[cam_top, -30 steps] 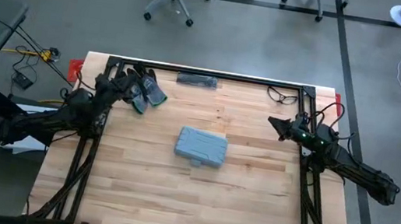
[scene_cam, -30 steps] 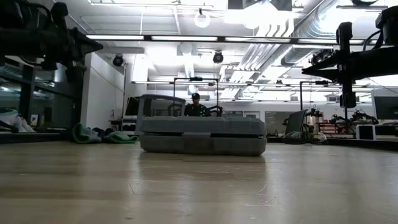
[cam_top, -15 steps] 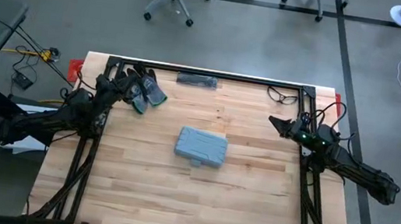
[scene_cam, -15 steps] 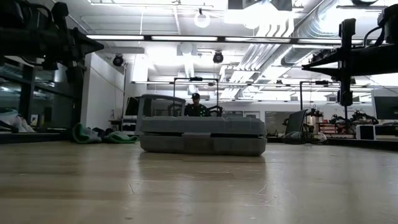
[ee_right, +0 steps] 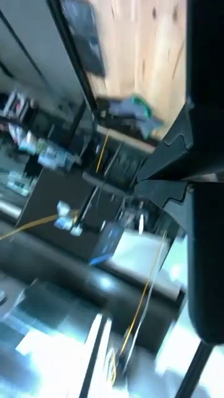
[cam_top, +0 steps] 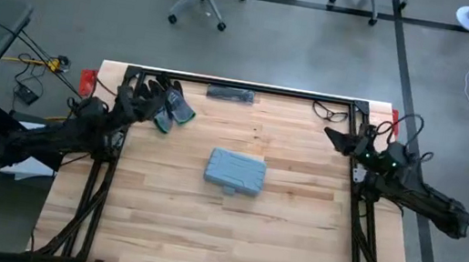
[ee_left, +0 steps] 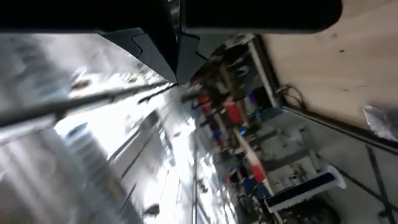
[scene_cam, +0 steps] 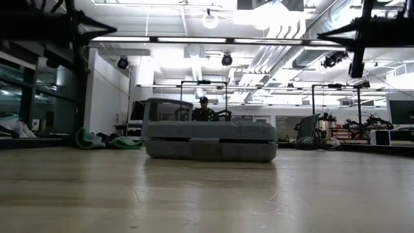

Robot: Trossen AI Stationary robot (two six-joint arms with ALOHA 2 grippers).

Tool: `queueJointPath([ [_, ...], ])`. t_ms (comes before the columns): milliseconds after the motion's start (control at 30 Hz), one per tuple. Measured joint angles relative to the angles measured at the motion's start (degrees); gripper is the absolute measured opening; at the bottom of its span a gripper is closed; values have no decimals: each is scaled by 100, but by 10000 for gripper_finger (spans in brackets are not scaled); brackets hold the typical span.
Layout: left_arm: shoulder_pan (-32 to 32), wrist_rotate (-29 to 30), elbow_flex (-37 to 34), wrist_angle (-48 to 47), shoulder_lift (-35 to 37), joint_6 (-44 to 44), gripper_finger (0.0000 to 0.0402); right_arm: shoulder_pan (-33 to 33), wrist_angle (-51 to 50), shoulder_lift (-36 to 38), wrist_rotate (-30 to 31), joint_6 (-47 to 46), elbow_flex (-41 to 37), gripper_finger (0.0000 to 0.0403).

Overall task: Prefit tool cases
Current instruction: Open the gray prefit tool case

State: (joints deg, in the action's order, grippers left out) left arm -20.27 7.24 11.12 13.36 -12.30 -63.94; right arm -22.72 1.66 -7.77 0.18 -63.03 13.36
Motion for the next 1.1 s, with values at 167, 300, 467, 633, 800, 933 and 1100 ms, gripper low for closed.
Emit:
queueJointPath([
  [167, 0, -281, 926, -433, -735, 1119, 0, 0, -1225, -964, -72, 924, 1310, 0],
  [300, -2, -454, 1579, -721, -1223, 1697, 0, 0, -1815, -1803, -306, 1417, 2216, 0],
  [467, -1, -811, 2680, -2012, -2108, 2344, 0, 4, -1863, -2930, -798, 1971, 3138, 0],
  [633, 7, -1104, 3671, -3067, -3069, 3035, 0, 0, -1988, -3954, -1054, 2478, 3902, 0],
  [800, 7, -1412, 4099, -3329, -3699, 3498, 0, 2, -2041, -4626, -1478, 2602, 4310, 0],
  [933, 7, -1543, 4118, -3342, -3966, 3571, 0, 87, -2048, -4907, -1571, 2601, 4434, 0],
  [1100, 13, -1550, 4118, -3335, -4189, 3651, 0, 233, -2070, -5071, -1574, 2477, 4446, 0],
])
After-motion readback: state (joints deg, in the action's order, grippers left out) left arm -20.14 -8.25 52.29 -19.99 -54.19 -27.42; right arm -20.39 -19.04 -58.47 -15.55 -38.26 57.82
